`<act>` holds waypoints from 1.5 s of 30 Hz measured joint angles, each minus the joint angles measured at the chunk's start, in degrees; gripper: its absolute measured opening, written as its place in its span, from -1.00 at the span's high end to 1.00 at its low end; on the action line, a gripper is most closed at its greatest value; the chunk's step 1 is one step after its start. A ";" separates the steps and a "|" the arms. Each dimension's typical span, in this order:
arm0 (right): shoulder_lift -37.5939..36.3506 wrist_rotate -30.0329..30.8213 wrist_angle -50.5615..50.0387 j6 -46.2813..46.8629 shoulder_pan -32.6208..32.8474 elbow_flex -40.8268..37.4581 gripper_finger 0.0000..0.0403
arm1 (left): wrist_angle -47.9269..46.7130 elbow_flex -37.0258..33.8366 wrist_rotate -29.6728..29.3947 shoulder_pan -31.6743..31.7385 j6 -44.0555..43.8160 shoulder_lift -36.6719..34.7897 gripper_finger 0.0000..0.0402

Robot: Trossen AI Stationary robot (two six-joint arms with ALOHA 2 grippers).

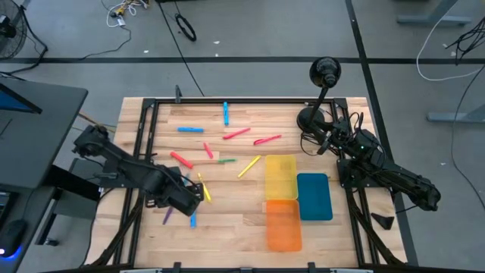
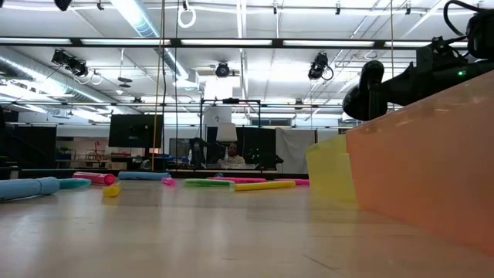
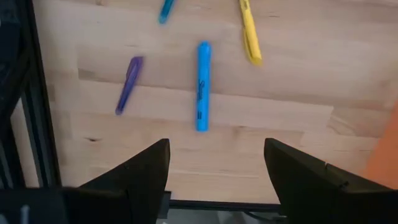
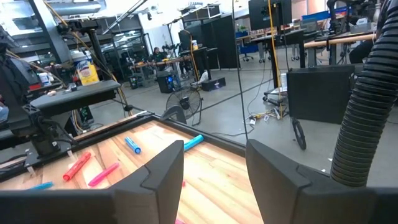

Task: Pick & Place Markers
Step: Put the bottom blue highlighter into the blue bin

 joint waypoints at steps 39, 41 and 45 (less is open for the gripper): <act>-0.02 0.00 0.01 0.00 0.00 0.00 0.13 | 4.02 -0.10 3.35 -1.13 2.27 8.72 -0.33; -0.02 0.00 0.01 0.00 0.01 0.00 0.13 | 4.04 -0.10 3.31 -1.13 2.27 9.54 -0.33; -0.02 0.00 0.00 0.00 0.00 0.00 0.13 | 3.92 -0.10 3.25 -1.37 2.25 11.02 -0.33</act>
